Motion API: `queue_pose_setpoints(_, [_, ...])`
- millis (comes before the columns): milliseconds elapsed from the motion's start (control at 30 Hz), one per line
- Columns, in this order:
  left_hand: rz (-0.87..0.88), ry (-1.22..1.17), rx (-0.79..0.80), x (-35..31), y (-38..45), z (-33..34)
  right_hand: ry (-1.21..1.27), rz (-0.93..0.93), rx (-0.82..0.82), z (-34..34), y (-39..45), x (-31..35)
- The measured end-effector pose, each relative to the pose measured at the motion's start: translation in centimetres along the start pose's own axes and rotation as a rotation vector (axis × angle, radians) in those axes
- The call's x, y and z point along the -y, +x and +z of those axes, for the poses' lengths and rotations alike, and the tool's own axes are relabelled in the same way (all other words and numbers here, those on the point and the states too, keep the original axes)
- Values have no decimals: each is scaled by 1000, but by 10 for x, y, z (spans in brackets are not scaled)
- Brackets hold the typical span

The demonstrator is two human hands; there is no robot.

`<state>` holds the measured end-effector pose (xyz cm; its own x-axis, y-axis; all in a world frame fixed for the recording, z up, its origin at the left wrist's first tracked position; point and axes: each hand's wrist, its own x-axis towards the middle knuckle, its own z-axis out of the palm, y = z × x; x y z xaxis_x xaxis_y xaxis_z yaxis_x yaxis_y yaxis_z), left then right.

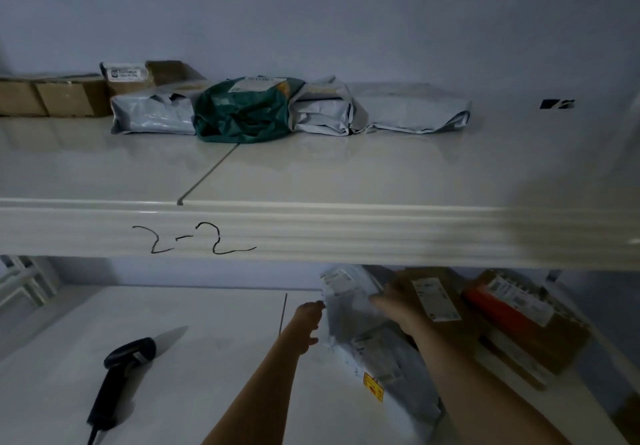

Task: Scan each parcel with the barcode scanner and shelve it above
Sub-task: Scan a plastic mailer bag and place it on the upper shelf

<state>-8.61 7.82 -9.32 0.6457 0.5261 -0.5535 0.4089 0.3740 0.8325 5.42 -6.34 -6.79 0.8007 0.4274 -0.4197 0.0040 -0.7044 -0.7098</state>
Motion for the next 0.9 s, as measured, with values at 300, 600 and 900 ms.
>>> queue_pose_setpoints(300, [25, 12, 105, -8, 25, 10, 112, 10, -32, 31, 24, -3])
queue_pose_setpoints(600, [50, -161, 227, -22, 14, -34, 750, -3, 175, 56, 21, 7])
queue_pose_setpoints(900, [23, -113, 209, -1, -22, -90, 944, -62, 568, 110, -19, 15])
